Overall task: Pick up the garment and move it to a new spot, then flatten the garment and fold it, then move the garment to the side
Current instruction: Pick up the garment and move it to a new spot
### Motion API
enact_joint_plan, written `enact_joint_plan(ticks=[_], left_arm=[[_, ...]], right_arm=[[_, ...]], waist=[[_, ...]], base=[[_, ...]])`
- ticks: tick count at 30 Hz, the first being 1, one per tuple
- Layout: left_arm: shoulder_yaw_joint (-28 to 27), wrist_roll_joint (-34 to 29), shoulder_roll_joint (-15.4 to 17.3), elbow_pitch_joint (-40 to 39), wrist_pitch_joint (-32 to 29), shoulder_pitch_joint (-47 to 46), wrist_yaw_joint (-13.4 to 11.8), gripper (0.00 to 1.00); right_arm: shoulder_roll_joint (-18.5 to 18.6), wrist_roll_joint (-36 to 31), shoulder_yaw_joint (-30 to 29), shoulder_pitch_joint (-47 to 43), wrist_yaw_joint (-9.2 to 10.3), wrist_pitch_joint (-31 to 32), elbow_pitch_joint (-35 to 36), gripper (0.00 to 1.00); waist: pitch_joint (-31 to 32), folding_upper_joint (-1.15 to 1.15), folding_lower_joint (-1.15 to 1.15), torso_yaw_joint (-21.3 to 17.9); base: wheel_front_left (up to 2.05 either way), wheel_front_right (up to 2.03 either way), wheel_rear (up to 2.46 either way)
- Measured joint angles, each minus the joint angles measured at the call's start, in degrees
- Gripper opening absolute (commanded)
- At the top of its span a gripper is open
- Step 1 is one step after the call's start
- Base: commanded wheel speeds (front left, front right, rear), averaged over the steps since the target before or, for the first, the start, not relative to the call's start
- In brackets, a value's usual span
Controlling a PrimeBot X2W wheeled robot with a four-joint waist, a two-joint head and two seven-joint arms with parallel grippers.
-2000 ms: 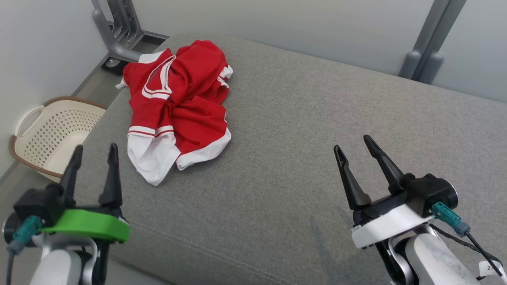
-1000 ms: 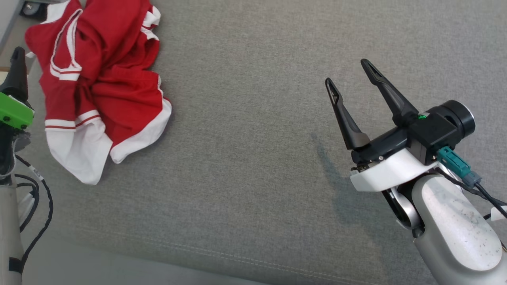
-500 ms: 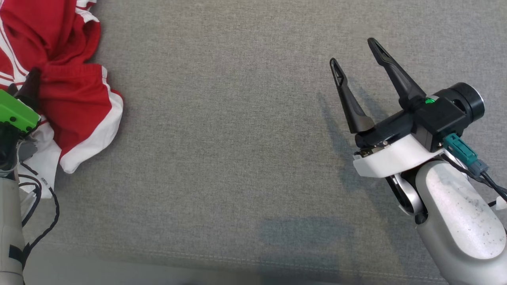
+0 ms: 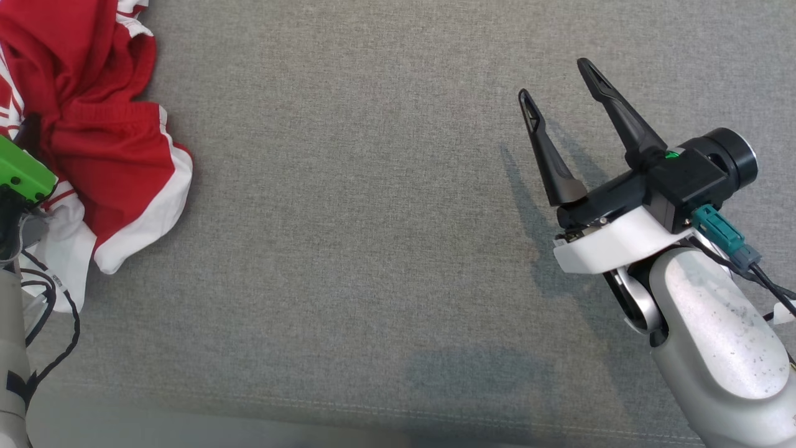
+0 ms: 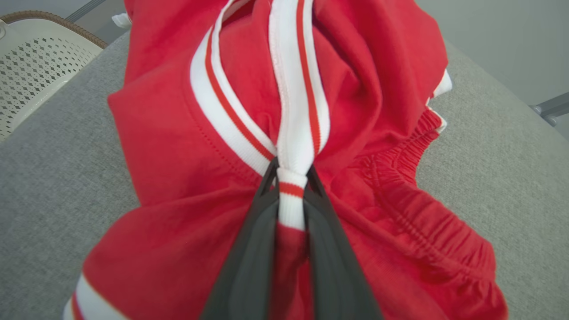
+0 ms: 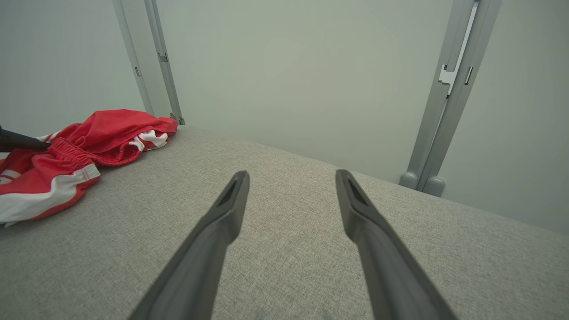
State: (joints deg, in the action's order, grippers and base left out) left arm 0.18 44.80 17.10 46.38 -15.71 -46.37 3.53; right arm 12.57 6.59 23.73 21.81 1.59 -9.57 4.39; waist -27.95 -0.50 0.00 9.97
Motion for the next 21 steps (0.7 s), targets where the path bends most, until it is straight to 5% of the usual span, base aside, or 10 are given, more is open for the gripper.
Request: enact_joint_plan(ticks=[21], left_arm=[[7.4, -5.8, -2.4, -0.2, 9.6, -3.3, 3.1, 0.00]], right_arm=[[-1.7, 4.1, -1.6, -2.9, 0.01, -3.8, -6.2, 1.00]], waist=[[9.1, 0.00, 0.00, 1.2]], base=[[0.00, 0.00, 0.00]])
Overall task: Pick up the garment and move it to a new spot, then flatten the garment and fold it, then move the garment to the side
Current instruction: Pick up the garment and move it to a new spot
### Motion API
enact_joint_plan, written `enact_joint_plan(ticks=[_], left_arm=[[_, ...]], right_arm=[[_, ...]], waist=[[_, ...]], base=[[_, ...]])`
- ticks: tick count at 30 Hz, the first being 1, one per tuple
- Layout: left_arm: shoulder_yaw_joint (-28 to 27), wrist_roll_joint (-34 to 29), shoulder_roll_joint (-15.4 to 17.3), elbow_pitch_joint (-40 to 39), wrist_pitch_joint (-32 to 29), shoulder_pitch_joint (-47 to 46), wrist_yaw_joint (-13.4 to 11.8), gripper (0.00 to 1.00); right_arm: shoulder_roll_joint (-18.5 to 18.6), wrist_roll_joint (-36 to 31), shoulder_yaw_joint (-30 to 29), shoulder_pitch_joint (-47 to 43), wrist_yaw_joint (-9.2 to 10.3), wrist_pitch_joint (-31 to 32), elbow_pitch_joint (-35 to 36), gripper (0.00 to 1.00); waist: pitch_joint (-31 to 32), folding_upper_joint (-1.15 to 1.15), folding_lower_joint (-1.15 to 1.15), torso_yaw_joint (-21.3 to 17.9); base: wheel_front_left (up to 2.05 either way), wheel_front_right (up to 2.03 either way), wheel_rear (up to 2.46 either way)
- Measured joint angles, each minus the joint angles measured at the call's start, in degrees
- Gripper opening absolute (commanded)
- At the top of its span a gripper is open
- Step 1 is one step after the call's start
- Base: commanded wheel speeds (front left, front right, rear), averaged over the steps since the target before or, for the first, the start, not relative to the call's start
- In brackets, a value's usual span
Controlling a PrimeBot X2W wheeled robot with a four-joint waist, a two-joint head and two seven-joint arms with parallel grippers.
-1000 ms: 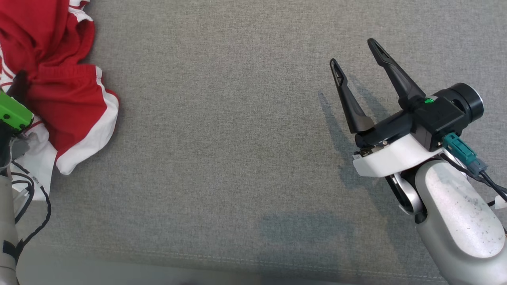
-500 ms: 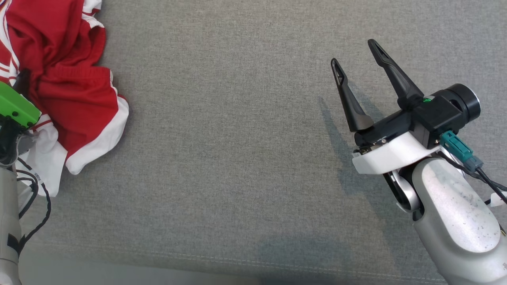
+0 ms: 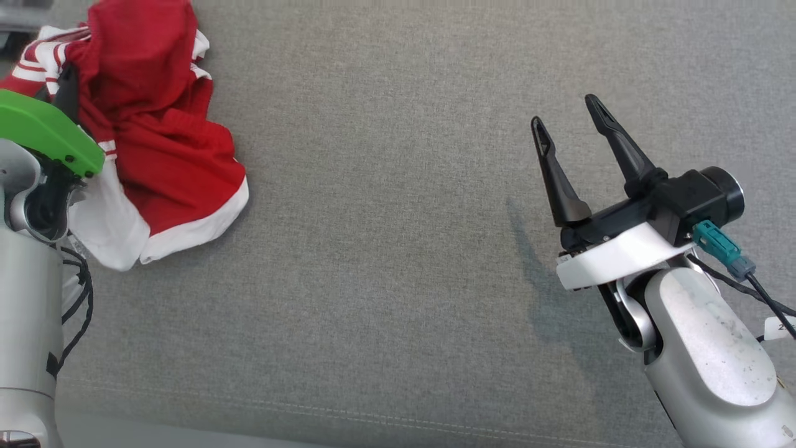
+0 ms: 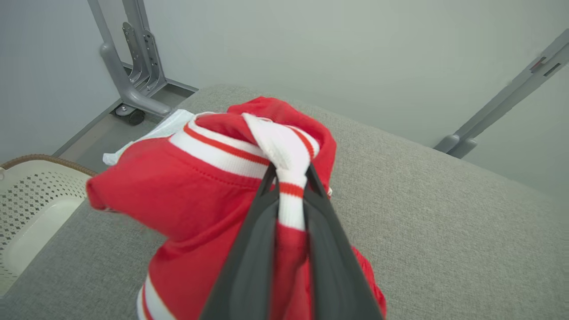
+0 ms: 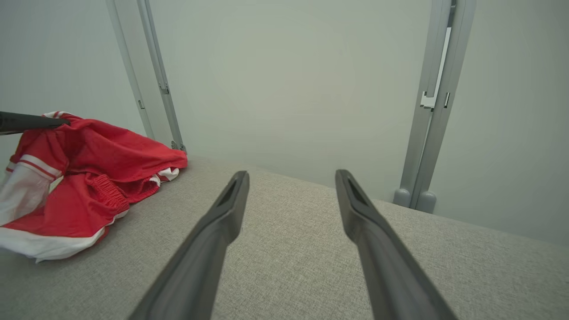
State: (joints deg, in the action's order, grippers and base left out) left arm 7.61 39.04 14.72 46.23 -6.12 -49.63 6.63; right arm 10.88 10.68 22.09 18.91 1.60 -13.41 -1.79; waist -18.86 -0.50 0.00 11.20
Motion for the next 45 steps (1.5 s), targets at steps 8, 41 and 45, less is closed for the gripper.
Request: enact_joint_plan(ticks=[8, 41, 45], left_arm=[[4.9, -2.5, -1.4, -3.4, 1.9, -1.6, 0.5, 0.00], [25.1, 1.5, -7.1, -20.7, -3.7, 14.3, 0.5, 0.00], [26.6, -1.1, -5.5, -19.9, -3.0, 17.8, 0.5, 0.00]], right_arm=[[-1.6, 2.4, -0.4, -3.2, -0.09, -0.7, -1.9, 1.00], [-2.8, 4.1, -3.1, -10.4, -0.09, -1.2, 2.2, 1.00], [-2.4, 4.1, -4.6, -10.6, -0.03, -1.2, 3.2, 1.00]], waist=[[5.8, 0.00, 0.00, 0.1], [14.5, 0.00, 0.00, -21.5], [13.3, 0.00, 0.00, -23.5]], base=[[0.00, 0.00, 0.00], [0.00, 0.00, 0.00], [0.00, 0.00, 0.00]])
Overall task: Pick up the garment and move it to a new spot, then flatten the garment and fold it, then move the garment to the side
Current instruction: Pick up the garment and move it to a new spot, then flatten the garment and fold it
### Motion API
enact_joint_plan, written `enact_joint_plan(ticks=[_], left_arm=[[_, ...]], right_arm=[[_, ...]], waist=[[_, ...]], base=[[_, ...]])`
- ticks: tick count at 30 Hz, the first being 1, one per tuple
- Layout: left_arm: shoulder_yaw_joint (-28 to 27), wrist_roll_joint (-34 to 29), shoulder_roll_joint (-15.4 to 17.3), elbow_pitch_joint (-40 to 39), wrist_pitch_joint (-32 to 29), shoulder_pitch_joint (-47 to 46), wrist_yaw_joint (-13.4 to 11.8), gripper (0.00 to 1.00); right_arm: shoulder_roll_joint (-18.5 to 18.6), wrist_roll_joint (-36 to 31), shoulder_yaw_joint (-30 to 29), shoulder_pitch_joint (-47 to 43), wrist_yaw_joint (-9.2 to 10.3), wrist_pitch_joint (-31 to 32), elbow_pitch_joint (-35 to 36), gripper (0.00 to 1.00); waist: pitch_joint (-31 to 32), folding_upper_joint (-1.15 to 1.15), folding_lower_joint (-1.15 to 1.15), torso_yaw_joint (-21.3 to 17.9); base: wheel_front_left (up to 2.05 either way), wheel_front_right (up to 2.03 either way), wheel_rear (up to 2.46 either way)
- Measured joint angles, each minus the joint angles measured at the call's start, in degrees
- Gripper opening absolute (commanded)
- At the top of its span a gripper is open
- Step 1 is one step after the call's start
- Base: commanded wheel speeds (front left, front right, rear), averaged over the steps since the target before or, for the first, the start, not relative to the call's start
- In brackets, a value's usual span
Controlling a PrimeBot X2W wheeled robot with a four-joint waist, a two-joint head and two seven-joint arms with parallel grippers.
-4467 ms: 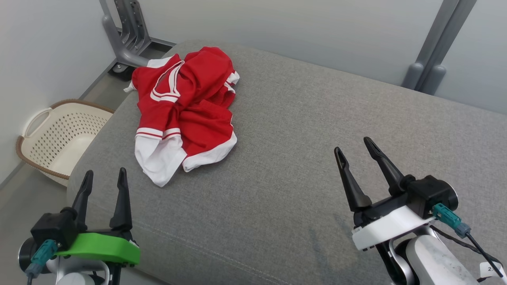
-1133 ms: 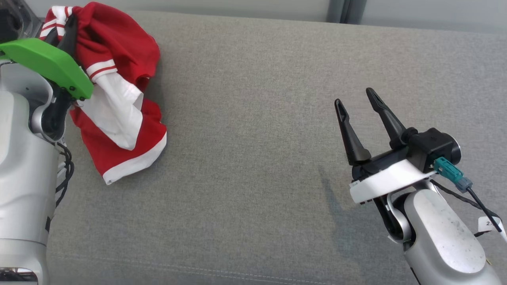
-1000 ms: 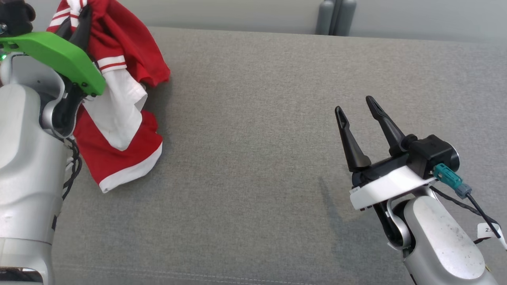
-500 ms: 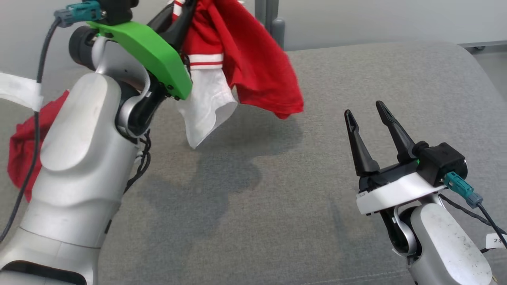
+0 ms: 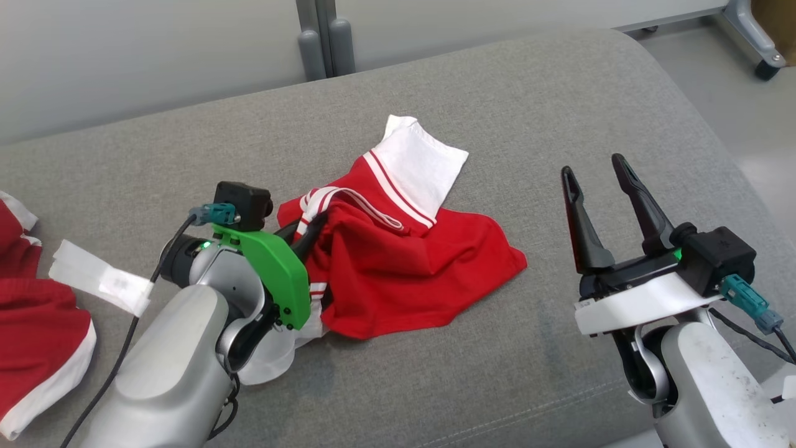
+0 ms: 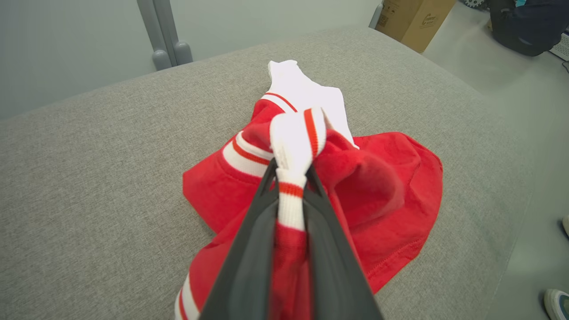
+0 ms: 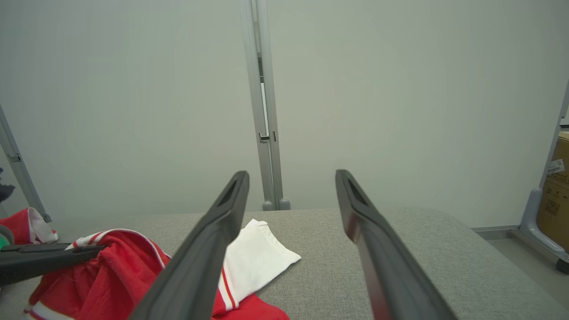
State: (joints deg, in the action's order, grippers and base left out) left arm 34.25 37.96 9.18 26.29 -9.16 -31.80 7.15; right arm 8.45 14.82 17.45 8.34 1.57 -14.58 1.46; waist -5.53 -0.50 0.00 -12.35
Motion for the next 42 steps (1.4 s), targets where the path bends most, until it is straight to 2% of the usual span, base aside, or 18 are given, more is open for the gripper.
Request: enact_joint_plan(ticks=[4, 5, 11, 12, 13, 14, 15, 20, 24, 31, 42], left_arm=[[-0.2, -0.9, 0.8, 0.7, 1.8, 1.0, -0.2, 0.00], [-0.9, -1.1, 1.1, 0.9, 3.0, 1.5, -1.4, 0.00], [-1.1, -3.0, 2.0, 2.5, 4.4, 3.3, -3.5, 0.00], [-1.1, -3.0, 2.0, 2.8, 4.8, 3.9, -3.9, 0.11], [-1.1, -3.0, 1.9, 2.8, 5.2, 4.4, -4.3, 0.41], [-1.1, -3.0, 1.7, 2.8, 5.7, 4.8, -4.4, 0.82], [-1.2, -3.0, 1.4, 2.7, 6.3, 5.1, -4.4, 1.00], [-3.0, -0.8, -0.8, 1.1, 8.9, 6.1, -4.5, 1.00], [-3.8, -0.4, -0.8, -1.3, 11.4, 6.3, -4.5, 1.00], [-6.1, -0.5, 1.1, -4.9, 16.1, 8.1, -4.4, 1.00], [-10.0, -2.5, 4.5, -10.4, 22.4, 14.3, -7.5, 1.00]], right_arm=[[0.4, 0.0, -0.7, -0.7, 0.11, 0.0, 0.2, 1.00], [0.4, 0.0, -0.7, -0.8, 0.10, 0.0, 0.2, 1.00], [0.4, 0.0, -0.6, -0.8, -0.05, 0.0, 0.1, 1.00], [0.4, 0.0, -0.6, -0.8, -0.05, 0.0, 0.1, 1.00], [0.4, 0.0, -0.6, -0.8, -0.07, 0.0, 0.1, 1.00], [0.4, 0.0, -0.5, -0.8, -0.22, 0.0, 0.0, 1.00], [0.4, 0.0, -0.4, -0.8, -0.51, 0.0, -0.1, 1.00], [0.4, 0.0, -0.1, -1.0, -0.99, 0.0, -0.3, 1.00], [0.4, 0.0, -0.3, -2.1, -1.02, 0.0, -0.6, 1.00], [0.4, 0.0, -0.1, -2.1, -1.57, 0.0, -1.3, 1.00], [0.6, 0.4, -1.8, -4.2, -1.41, 0.0, -1.5, 1.00]], waist=[[-1.2, 0.00, 0.00, -0.4], [-1.6, 0.00, 0.00, -0.3], [-1.7, 0.00, 0.00, 1.3], [-1.6, 0.00, 0.00, 1.6], [-1.6, 0.00, 0.00, 2.0], [-1.5, 0.00, 0.00, 2.4], [-1.4, 0.00, 0.00, 2.7], [-0.8, 0.00, 0.00, 4.3], [-0.4, 0.00, 0.00, 5.8], [0.4, 0.00, 0.00, 7.1], [1.6, 0.00, 0.00, 7.6]], base=[[0.00, 0.00, 0.00], [0.00, 0.00, 0.00], [0.00, 0.00, 0.00], [0.00, 0.00, 0.00], [0.00, 0.00, 0.00], [0.00, 0.00, 0.00], [0.00, 0.00, 0.00], [0.00, 0.00, 0.00], [0.00, 0.00, 0.00], [0.00, 0.00, 0.00], [0.00, 0.00, 0.00]])
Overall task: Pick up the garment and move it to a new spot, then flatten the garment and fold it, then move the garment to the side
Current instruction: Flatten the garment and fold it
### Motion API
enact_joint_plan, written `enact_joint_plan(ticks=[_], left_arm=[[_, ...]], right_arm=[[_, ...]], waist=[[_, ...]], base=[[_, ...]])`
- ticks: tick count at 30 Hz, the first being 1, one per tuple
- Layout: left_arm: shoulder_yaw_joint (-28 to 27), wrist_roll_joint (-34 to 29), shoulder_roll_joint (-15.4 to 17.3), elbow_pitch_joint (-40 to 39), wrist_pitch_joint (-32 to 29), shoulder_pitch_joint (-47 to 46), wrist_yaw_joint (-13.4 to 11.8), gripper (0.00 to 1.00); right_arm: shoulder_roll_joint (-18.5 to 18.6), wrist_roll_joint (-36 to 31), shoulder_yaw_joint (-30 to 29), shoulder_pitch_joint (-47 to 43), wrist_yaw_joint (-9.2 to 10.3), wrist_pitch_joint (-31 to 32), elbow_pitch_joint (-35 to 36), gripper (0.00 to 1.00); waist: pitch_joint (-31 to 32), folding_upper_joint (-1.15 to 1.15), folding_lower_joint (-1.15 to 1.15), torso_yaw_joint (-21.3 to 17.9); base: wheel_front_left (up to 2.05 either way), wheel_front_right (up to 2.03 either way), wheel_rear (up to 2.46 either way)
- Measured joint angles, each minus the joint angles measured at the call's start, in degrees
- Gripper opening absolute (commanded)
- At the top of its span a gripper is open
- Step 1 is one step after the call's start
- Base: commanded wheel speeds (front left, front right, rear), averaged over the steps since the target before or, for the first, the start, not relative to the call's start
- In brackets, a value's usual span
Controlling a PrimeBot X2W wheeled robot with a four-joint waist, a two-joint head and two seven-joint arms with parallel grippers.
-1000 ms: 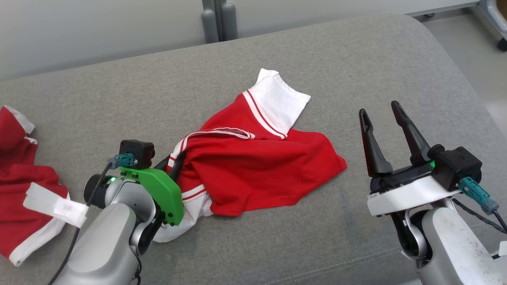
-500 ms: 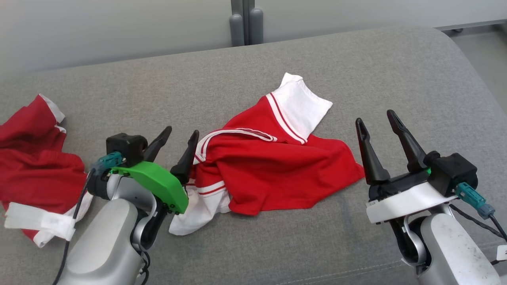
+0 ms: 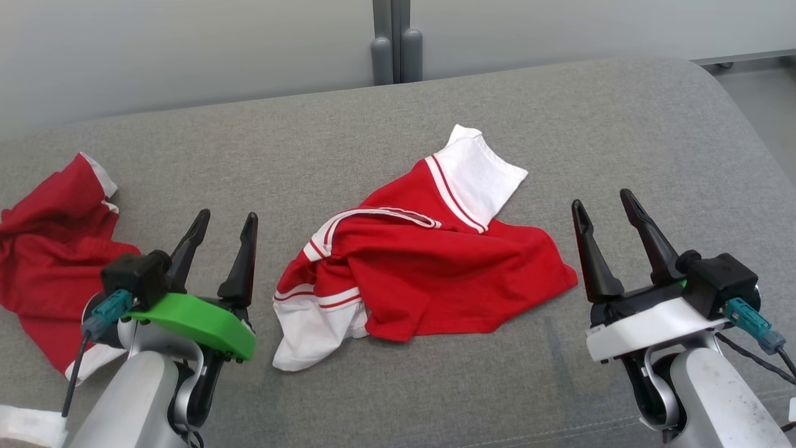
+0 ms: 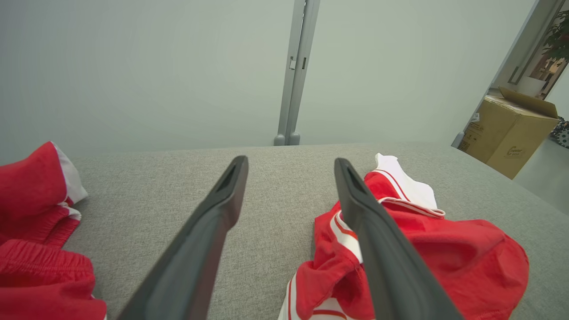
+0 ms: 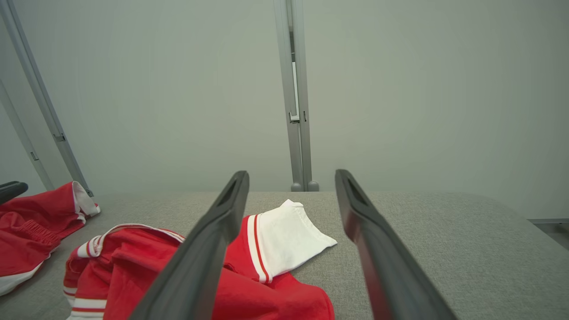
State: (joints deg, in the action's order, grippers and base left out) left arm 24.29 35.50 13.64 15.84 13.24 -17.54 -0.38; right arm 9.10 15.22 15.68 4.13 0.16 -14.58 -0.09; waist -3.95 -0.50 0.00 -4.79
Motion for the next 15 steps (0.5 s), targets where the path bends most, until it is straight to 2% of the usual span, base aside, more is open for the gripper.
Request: enact_joint_plan(ticks=[8, 15], left_arm=[[-0.6, -0.5, -0.1, -3.1, 0.5, 4.4, -1.2, 1.00], [-0.9, -0.9, 0.0, -5.9, 0.7, 5.9, -1.5, 1.00]], right_arm=[[0.0, 0.8, -1.9, -1.7, 1.00, 0.0, 0.6, 1.00], [0.0, 1.0, -2.3, -2.4, 1.01, 0.0, 1.7, 1.00]], waist=[[0.1, 0.00, 0.00, 0.4], [-0.3, 0.00, 0.00, 0.6]], base=[[0.00, 0.00, 0.00], [0.00, 0.00, 0.00]])
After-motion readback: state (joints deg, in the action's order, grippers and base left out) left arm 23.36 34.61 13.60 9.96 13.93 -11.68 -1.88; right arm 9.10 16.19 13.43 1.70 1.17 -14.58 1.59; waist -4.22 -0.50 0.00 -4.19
